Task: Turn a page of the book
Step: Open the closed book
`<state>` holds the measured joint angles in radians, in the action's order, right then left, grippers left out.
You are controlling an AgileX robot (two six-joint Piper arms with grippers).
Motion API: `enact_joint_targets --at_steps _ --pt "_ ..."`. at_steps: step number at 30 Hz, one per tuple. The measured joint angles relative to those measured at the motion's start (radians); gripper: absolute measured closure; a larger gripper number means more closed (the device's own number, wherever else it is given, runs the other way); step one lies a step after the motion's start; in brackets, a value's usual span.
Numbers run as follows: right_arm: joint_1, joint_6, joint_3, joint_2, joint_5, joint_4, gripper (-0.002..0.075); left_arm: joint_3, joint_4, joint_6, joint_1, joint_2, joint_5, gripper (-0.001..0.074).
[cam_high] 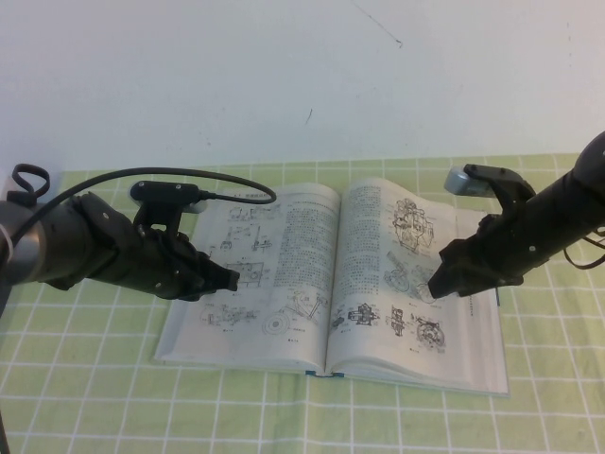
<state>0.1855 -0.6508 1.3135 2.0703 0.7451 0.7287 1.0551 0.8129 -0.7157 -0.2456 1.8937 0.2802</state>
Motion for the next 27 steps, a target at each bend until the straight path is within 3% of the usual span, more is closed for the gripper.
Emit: enact_joint_targets --at_steps 14,23,27 --pt "0.000 -0.182 0.000 0.000 -0.002 0.244 0.0351 0.000 0.004 -0.003 0.000 0.002 0.000 0.0738" --pt "0.000 -0.125 0.002 0.000 0.050 0.236 0.0351 0.002 0.014 -0.003 0.000 0.002 0.004 0.0738" --pt "0.000 -0.060 0.002 0.000 0.053 0.125 0.0351 0.004 0.027 -0.003 0.000 0.004 0.015 0.0738"
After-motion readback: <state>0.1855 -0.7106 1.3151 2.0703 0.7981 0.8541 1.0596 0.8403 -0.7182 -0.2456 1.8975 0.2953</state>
